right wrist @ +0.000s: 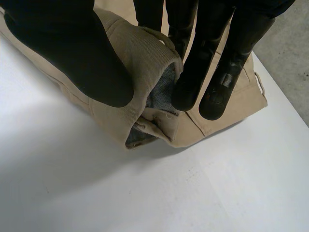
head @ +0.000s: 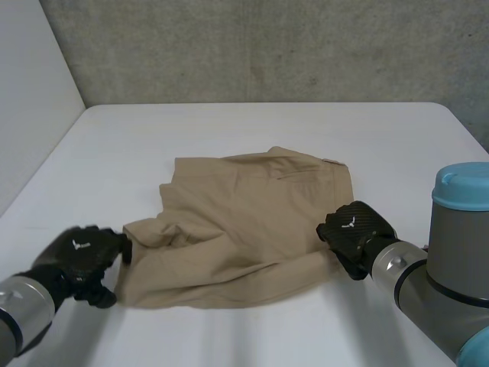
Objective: Fold the shorts.
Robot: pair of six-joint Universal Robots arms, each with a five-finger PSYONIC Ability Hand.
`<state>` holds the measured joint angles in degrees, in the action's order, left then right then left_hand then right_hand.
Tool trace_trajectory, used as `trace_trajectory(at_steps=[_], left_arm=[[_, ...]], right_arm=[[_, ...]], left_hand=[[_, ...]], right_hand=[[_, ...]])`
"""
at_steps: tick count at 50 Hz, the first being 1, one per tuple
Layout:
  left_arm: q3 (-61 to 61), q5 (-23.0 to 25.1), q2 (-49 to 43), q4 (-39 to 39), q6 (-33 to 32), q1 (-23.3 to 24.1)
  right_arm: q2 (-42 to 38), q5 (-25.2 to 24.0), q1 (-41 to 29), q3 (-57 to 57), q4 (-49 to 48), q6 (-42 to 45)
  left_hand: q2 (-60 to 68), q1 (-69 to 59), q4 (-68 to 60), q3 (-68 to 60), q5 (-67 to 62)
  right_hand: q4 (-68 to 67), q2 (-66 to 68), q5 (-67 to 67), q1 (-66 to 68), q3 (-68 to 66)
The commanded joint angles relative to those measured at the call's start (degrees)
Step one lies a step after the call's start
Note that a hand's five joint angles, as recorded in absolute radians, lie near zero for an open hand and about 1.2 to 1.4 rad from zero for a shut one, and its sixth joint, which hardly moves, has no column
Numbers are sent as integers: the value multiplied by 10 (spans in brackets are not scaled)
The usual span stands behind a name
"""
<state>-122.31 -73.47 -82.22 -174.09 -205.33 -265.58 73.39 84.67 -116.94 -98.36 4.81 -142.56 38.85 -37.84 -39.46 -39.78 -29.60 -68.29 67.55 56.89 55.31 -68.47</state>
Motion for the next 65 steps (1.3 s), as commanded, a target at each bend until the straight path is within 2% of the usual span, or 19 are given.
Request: trace_trajectory(at_steps=[1, 5, 11, 19, 33, 40, 47, 49, 53, 55, 59, 63, 65], left_arm=[[44, 3, 22, -32, 3, 5], [55, 3, -6, -58, 3, 16], [93, 1, -137, -86, 1, 50], [147, 1, -238, -128, 3, 60], [187, 0, -290, -197, 36, 81], [213, 0, -306, -197, 38, 84], [240, 0, -341, -197, 35, 86], [248, 0, -351, -196, 34, 87], [290, -2, -373, -198, 33, 86], [312, -3, -378, -198, 36, 82], [373, -11, -400, -197, 36, 68], [420, -42, -429, -197, 30, 51], [442, -54, -446, -197, 22, 50]], right_arm=[[0, 0, 0, -1, -1, 0], [0, 0, 1, -1, -1, 0], [0, 0, 1, -1, -1, 0], [0, 0, 0, -4, -1, 0], [0, 0, 0, -10, -8, 0], [0, 0, 0, -10, -11, 0], [0, 0, 0, -10, -14, 0], [0, 0, 0, -10, -14, 0], [-1, 0, 1, -10, -14, 0], [-1, 0, 1, -10, -14, 1], [-1, 0, 1, -10, -14, 1], [-1, 0, 0, -10, -14, 1], [-1, 0, 0, -10, -14, 1]], left_hand=[[-118, 108, 124, 127, 126], [-115, 105, 121, 124, 122], [-95, 85, 101, 104, 102], [-64, 54, 70, 74, 72], [-48, 37, 54, 57, 55], [-24, 14, 30, 33, 32], [90, -100, -84, -81, -83], [159, -169, -153, -150, -152], [379, -389, -373, -370, -372], [403, -413, -397, -394, -396], [398, -408, -392, -389, -391], [351, -361, -345, -342, -344], [192, -202, -186, -183, -185]], right_hand=[[-117, 124, 131, 247, -115], [-117, 124, 131, 247, -115], [-117, 124, 131, 247, -115], [-117, 124, 131, 247, -115], [-117, 124, 131, 247, -115], [-117, 124, 131, 247, -115], [-117, 124, 131, 247, -115], [-117, 124, 131, 247, -115], [-117, 124, 131, 247, -115], [-117, 124, 131, 247, -115], [-117, 124, 131, 247, -115], [-117, 124, 131, 247, -115], [-117, 124, 131, 247, -115]])
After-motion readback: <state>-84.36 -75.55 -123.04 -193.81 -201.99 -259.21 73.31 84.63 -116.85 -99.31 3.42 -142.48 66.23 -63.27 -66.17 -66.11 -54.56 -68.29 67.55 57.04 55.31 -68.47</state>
